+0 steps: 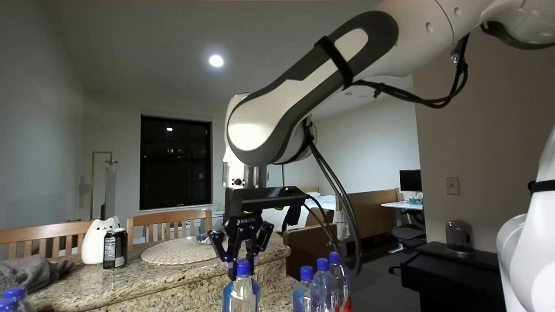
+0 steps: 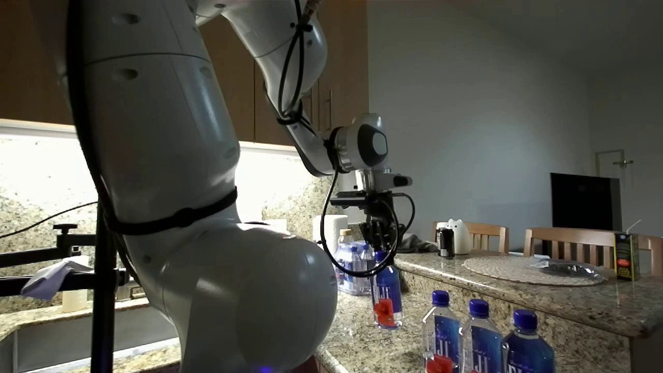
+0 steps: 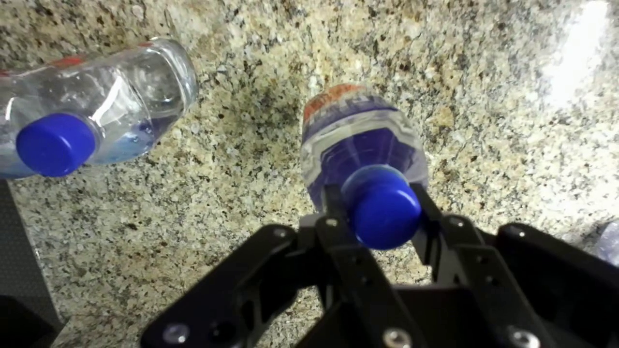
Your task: Arrange the water bottles in a straight line.
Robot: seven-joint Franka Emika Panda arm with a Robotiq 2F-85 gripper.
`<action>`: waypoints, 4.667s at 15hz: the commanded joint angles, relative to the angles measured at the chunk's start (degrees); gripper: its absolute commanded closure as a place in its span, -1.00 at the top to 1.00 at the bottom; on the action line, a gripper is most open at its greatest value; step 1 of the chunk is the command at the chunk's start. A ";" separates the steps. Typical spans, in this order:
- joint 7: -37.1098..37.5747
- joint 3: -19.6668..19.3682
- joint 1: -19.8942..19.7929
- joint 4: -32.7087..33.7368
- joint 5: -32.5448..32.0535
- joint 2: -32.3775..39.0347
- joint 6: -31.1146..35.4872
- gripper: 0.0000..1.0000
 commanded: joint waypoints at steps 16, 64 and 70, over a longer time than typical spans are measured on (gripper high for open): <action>-9.90 -4.08 -1.35 -0.90 2.86 2.32 -7.21 -0.71; -4.78 -4.74 -7.86 -1.75 -1.14 2.78 -5.59 -0.65; -5.03 -4.61 -7.66 -1.65 -1.03 2.75 -5.73 0.22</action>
